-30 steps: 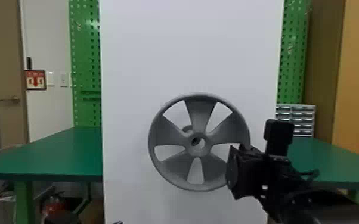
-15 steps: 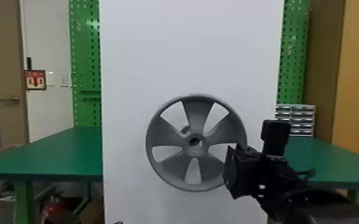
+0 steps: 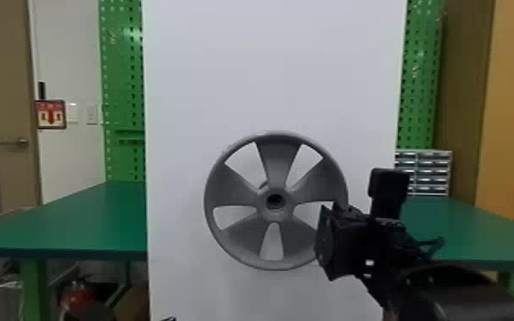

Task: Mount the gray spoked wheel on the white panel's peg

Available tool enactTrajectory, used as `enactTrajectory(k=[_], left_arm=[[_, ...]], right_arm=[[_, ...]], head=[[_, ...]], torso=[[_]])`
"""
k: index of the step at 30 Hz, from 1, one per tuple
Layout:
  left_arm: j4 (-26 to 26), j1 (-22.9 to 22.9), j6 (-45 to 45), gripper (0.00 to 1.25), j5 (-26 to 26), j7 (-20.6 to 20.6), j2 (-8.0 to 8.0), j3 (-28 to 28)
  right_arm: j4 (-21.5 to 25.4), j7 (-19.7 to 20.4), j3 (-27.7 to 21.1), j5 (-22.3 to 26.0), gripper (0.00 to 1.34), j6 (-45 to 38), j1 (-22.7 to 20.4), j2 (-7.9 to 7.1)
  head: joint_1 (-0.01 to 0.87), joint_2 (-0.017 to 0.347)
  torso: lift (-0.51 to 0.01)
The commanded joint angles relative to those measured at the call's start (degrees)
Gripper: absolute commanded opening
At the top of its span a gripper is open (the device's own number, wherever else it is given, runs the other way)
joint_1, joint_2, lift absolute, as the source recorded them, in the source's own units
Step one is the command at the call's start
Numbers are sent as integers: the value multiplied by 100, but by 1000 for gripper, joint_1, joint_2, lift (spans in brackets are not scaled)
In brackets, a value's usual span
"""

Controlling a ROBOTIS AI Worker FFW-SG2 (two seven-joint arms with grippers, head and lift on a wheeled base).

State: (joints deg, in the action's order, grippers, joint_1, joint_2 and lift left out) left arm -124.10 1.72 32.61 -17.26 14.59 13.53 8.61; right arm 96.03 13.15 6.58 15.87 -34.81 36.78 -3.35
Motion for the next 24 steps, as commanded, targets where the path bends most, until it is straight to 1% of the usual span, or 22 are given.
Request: enactTrajectory(k=[1, 24], left_arm=[[0, 4, 0, 753, 4, 0, 0, 0], [0, 21, 0, 753, 13, 0, 0, 9]], right_arm=[[-76, -14, 18, 66, 94, 36, 40, 10], [-384, -32, -8, 153, 94, 220, 163, 10]], head=[[123, -8], [123, -8]], torso=[[-403], [-403]])
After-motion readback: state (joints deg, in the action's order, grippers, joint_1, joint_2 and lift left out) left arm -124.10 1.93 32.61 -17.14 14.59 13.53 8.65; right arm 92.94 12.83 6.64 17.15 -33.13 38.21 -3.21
